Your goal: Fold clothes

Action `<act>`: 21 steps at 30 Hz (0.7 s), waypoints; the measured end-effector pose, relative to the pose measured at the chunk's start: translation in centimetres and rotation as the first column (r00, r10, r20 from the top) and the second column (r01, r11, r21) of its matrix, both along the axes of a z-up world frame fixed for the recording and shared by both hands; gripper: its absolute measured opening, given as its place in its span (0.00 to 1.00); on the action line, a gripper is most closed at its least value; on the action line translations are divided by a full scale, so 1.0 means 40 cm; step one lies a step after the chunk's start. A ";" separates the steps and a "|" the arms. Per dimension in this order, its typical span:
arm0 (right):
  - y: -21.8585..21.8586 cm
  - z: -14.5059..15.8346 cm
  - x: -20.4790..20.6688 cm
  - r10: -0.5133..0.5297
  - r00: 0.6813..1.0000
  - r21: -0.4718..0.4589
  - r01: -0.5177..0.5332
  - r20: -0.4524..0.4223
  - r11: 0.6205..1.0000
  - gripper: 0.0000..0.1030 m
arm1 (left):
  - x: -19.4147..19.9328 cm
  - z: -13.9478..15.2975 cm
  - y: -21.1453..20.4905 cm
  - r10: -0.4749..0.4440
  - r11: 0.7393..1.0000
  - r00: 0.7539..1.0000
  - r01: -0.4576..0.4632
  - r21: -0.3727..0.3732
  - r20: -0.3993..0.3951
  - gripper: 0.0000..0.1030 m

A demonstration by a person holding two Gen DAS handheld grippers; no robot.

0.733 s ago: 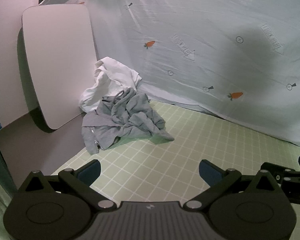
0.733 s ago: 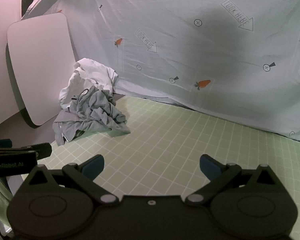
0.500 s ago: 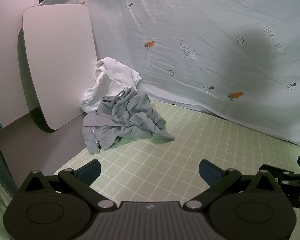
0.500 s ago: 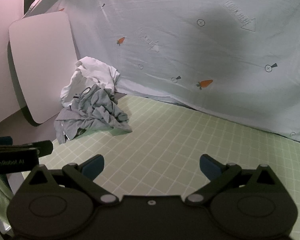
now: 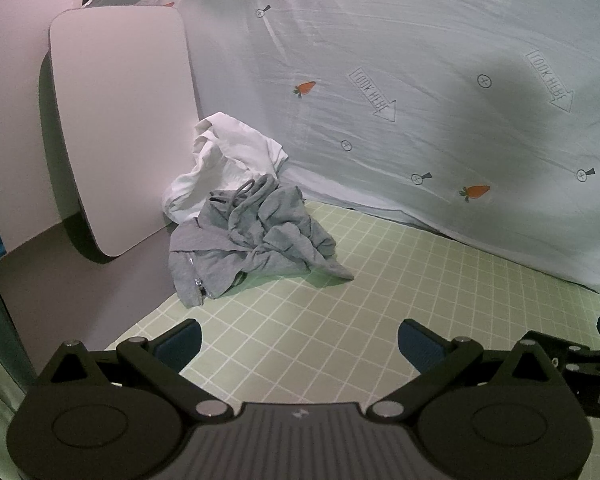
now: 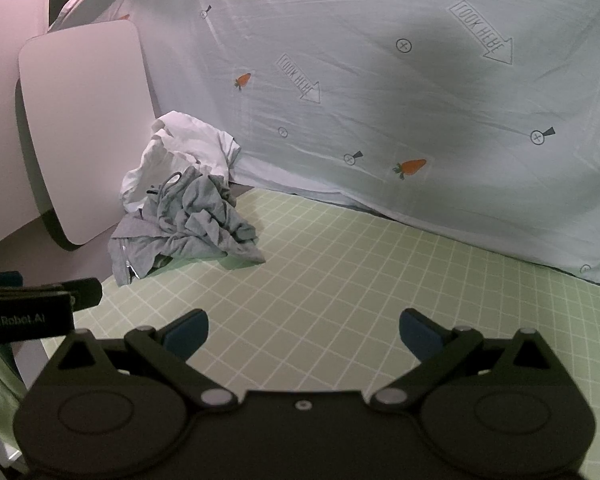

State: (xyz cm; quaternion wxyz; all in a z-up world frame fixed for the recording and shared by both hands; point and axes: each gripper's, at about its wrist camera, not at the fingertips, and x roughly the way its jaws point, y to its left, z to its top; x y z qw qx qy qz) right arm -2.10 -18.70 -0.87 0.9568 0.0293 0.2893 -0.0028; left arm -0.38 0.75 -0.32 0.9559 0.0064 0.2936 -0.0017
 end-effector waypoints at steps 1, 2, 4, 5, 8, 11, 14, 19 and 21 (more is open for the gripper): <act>0.000 0.000 0.000 -0.001 1.000 -0.002 0.001 0.000 1.000 1.00 | 0.002 0.000 0.002 0.000 1.000 1.000 0.000 -0.001 -0.001 1.00; 0.002 -0.001 0.001 -0.002 1.000 -0.004 0.002 -0.001 1.000 1.00 | 0.001 -0.001 0.002 0.000 1.000 1.000 0.000 -0.002 -0.001 1.00; 0.005 -0.001 0.004 -0.002 1.000 -0.008 0.002 -0.004 1.000 1.00 | 0.002 -0.001 0.004 0.001 1.000 1.000 -0.001 -0.003 -0.002 1.00; 0.006 0.000 0.005 -0.002 1.000 -0.009 0.002 -0.004 1.000 1.00 | 0.003 -0.003 0.005 0.001 1.000 1.000 -0.001 -0.004 -0.003 1.00; 0.005 -0.001 0.006 -0.002 1.000 -0.012 0.002 -0.005 1.000 1.00 | 0.003 -0.004 0.004 0.001 1.000 1.000 -0.001 -0.004 -0.002 1.00; 0.004 -0.003 0.002 -0.006 1.000 -0.011 0.006 -0.003 1.000 1.00 | 0.002 -0.005 0.003 0.001 1.000 1.000 -0.001 -0.004 -0.002 1.00; 0.005 -0.002 0.002 -0.011 1.000 -0.010 0.011 -0.003 1.000 1.00 | 0.002 -0.007 0.004 -0.001 1.000 1.000 0.001 -0.004 -0.003 1.00; 0.003 -0.003 0.005 -0.015 1.000 -0.008 0.015 -0.004 1.000 1.00 | 0.006 -0.008 0.001 -0.008 1.000 1.000 0.008 0.002 -0.004 1.00; 0.000 -0.005 0.005 -0.014 1.000 -0.010 0.014 -0.005 1.000 1.00 | 0.009 -0.010 0.000 -0.010 1.000 1.000 0.010 0.001 -0.006 1.00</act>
